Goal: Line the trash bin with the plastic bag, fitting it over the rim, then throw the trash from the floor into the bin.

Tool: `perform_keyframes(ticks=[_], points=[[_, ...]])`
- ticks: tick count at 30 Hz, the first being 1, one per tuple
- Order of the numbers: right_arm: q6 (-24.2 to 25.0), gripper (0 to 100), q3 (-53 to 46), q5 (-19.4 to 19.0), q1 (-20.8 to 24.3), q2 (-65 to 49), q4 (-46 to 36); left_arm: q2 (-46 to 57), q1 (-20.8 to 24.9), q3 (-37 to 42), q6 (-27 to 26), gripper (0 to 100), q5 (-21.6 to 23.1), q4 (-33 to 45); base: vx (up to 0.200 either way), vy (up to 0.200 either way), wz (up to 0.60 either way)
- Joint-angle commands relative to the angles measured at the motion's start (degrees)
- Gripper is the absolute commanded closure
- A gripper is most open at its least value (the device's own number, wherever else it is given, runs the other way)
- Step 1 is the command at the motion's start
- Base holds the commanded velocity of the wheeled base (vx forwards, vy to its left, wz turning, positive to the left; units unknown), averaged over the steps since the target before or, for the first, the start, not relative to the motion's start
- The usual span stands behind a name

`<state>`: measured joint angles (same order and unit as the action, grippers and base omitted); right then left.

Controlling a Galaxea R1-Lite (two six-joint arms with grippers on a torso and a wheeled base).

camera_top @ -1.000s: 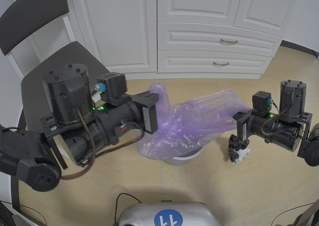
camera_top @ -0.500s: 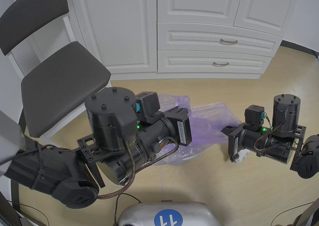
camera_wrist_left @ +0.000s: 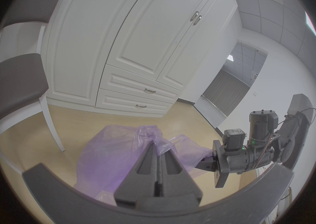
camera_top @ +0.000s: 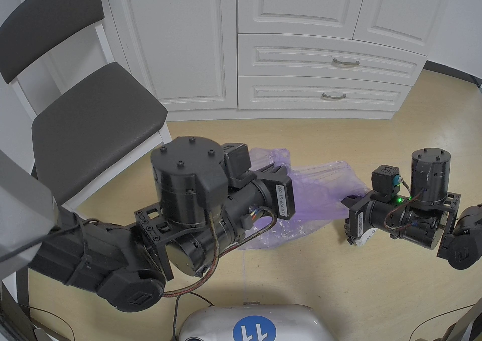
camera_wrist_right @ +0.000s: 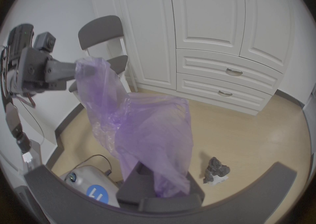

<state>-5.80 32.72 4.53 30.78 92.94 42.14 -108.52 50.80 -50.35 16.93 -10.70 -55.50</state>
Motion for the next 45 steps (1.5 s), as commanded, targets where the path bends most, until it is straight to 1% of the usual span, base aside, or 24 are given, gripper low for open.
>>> perform_keyframes(ticks=[1, 2, 4, 12, 16, 23, 25, 27, 29, 30, 33, 34, 35, 39, 42, 43, 45], points=[[-2.3, 100, -0.7, 3.7, 0.3, 2.3, 0.6, -0.1, 0.0, 0.0, 0.0, 100, -0.1, 0.0, 0.0, 0.0, 0.0], [-2.7, 100, -0.8, 4.5, 0.4, 2.7, 0.6, -0.1, 0.0, 0.0, 0.0, 100, 0.0, 0.0, 0.0, 0.0, 0.0], [-3.4, 100, -0.9, 4.7, 0.5, 3.2, 0.6, -0.1, 0.0, 0.0, 0.0, 100, 0.0, 0.0, 0.0, 0.0, 0.0], [-3.4, 100, -0.5, 4.7, 0.7, 3.2, 0.8, -1.1, 0.0, -1.0, 0.1, 100, 0.0, 0.0, 0.0, 0.0, 0.0], [-3.3, 100, -0.5, 4.8, 0.6, 3.3, 0.8, -1.7, -0.1, -1.7, 1.2, 100, -0.1, 0.0, 0.0, 0.0, 0.0], [-3.0, 100, 1.6, 4.8, -0.8, 4.8, 0.0, -1.5, -3.0, -2.9, 1.3, 100, 0.0, 0.1, 0.0, 0.0, 0.0], [-2.1, 100, 2.6, 4.7, -1.4, 5.8, -0.1, -1.7, -3.9, -3.7, 1.4, 100, 0.0, 0.1, 0.0, 0.0, 0.0], [-0.1, 100, 4.1, 4.7, -1.6, 7.1, -0.3, -2.5, -5.0, -4.5, 1.9, 100, 0.1, 0.2, 0.0, 0.0, 0.0], [0.9, 100, 4.7, 4.8, -1.7, 7.7, -0.5, -3.0, -5.3, -4.9, 2.2, 100, 0.1, 0.2, 0.0, 0.0, 0.0], [2.2, 100, 6.0, 4.8, -2.0, 9.0, -0.4, -4.3, -5.4, -6.1, 3.2, 100, 0.2, 0.1, 0.0, 0.0, 0.0], [3.5, 100, 7.5, 4.7, -3.2, 10.8, -0.3, -7.6, -5.8, -8.2, 5.6, 100, 0.2, 0.0, 0.0, 0.0, 0.0], [3.5, 100, 7.5, 4.7, -3.2, 10.8, -0.3, -7.6, -5.8, -8.2, 5.6, 100, 0.2, 0.0, 0.0, 0.0, 0.0], [4.5, 100, 8.4, 4.7, -4.0, 12.0, 0.0, -10.1, -6.1, -10.1, 7.2, 100, 0.1, 0.0, 0.0, 0.0, 0.0], [5.8, 100, 10.0, 4.5, -4.9, 13.7, -0.2, -12.6, -6.9, -11.9, 8.9, 100, 0.3, 0.0, 0.0, 0.0, 0.0], [6.9, 100, 12.0, 4.1, -7.0, 18.5, 1.9, -16.8, -7.2, -14.6, 11.4, 100, 0.3, -0.8, 0.0, 0.0, 0.0], [6.9, 100, 12.0, 4.1, -7.0, 18.5, 1.9, -16.8, -7.2, -14.6, 11.4, 100, 0.3, -0.8, 0.0, 0.0, 0.0], [8.5, 100, 13.2, 3.9, -7.3, 23.5, 6.2, -20.8, -8.2, -16.8, 12.2, 100, 0.3, -4.3, 0.0, 0.0, 0.0]])
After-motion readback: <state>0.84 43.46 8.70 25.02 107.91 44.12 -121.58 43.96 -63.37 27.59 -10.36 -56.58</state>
